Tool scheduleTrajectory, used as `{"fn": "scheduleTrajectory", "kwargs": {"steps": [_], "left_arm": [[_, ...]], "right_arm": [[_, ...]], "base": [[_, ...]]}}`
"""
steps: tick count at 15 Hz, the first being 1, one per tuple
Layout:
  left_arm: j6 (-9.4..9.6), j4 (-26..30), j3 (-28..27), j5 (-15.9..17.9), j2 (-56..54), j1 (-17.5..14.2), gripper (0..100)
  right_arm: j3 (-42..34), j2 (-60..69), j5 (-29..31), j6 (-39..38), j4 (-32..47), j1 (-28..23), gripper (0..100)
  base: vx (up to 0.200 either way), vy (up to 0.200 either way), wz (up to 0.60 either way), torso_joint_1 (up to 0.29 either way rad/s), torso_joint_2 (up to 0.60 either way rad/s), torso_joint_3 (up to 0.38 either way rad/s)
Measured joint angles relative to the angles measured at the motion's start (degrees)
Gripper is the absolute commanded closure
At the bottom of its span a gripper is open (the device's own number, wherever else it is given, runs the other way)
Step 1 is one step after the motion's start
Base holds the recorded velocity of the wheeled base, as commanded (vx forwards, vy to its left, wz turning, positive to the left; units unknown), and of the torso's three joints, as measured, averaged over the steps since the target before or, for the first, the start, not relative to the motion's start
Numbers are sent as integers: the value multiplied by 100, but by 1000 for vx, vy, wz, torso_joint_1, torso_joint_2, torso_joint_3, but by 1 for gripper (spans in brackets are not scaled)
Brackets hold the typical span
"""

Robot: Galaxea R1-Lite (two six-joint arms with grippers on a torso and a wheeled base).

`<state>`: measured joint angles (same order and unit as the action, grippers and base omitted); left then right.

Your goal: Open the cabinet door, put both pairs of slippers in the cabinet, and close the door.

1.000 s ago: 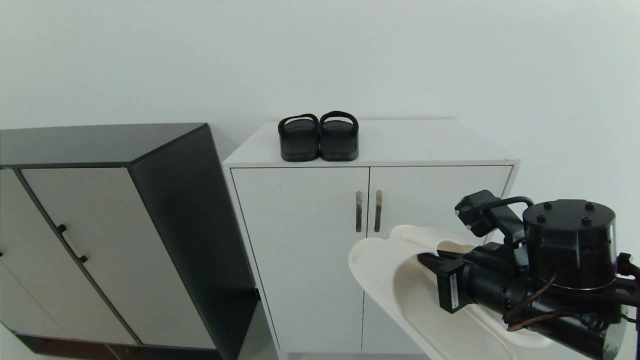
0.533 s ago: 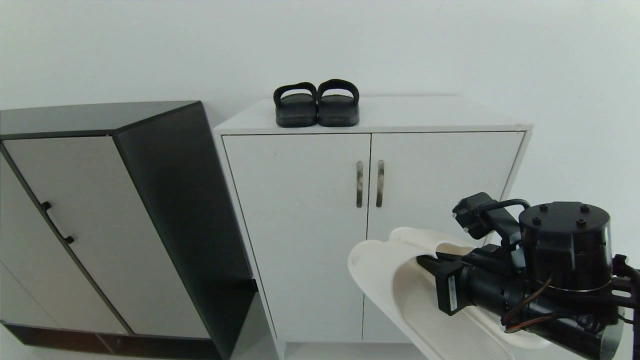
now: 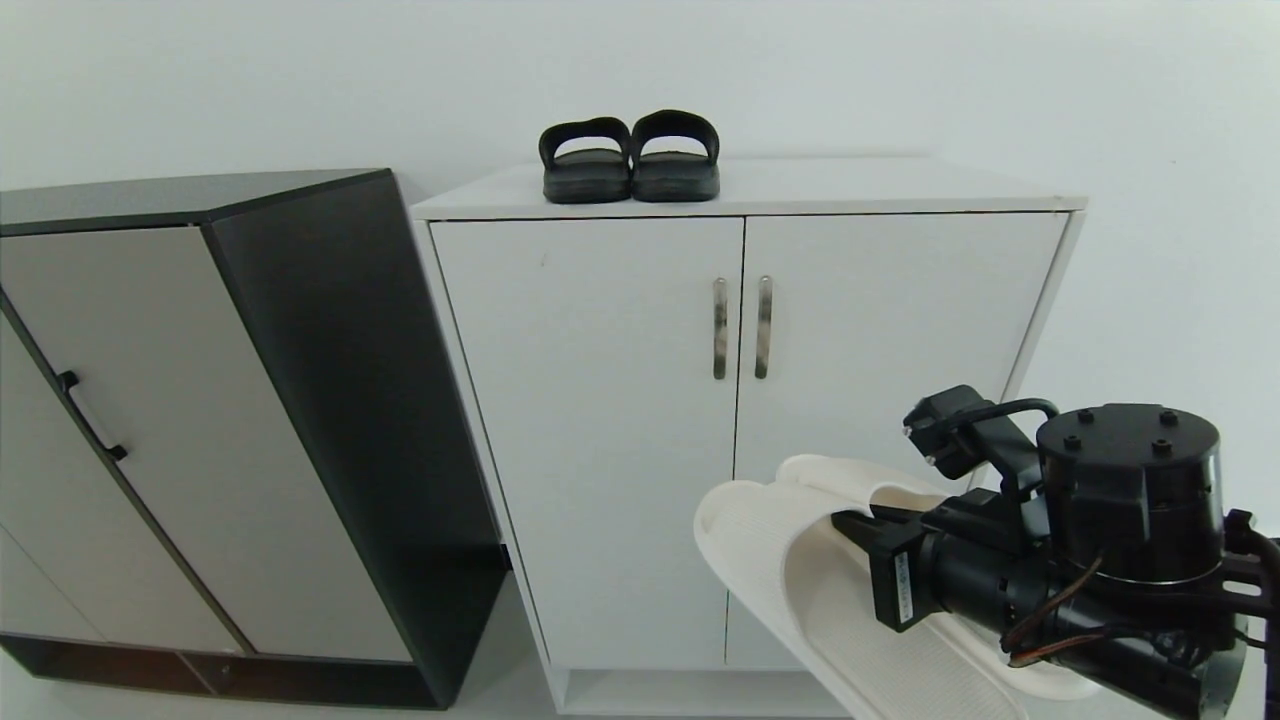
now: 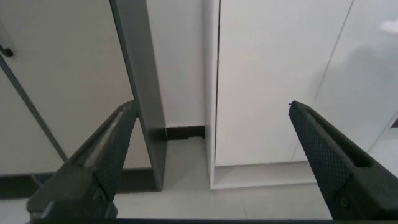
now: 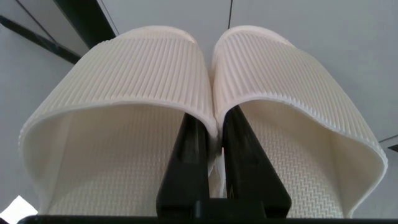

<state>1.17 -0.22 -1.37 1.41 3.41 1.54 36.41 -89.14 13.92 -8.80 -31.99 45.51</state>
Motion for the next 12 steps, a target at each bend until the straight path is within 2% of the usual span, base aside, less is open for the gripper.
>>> {"fn": "scheduleTrajectory", "kwargs": {"steps": [2,4,8,10,12], "left_arm": [[-262,-51,-549,200,411,72,0],[-439,-141,-1068,580,1108,121,0],[-563,-1181,-1682,1933,3082,276,0],[-599,-1502,-2043,2303,4028,763,0],[-647,-1858,-2512,2469,4929,1462,0]], "right_arm": [[-1,-24,0,2,0,0,100],[-20,-39,4,2,2,0,100],[-72,-52,4,115,-4,0,100],[-80,-63,6,156,-13,0,100],[-83,-66,-7,158,-20,0,100]], "base": [[0,0,0,0,0,0],[0,0,0,0,0,0],[0,0,0,0,0,0],[0,0,0,0,0,0],[0,0,0,0,0,0]]}}
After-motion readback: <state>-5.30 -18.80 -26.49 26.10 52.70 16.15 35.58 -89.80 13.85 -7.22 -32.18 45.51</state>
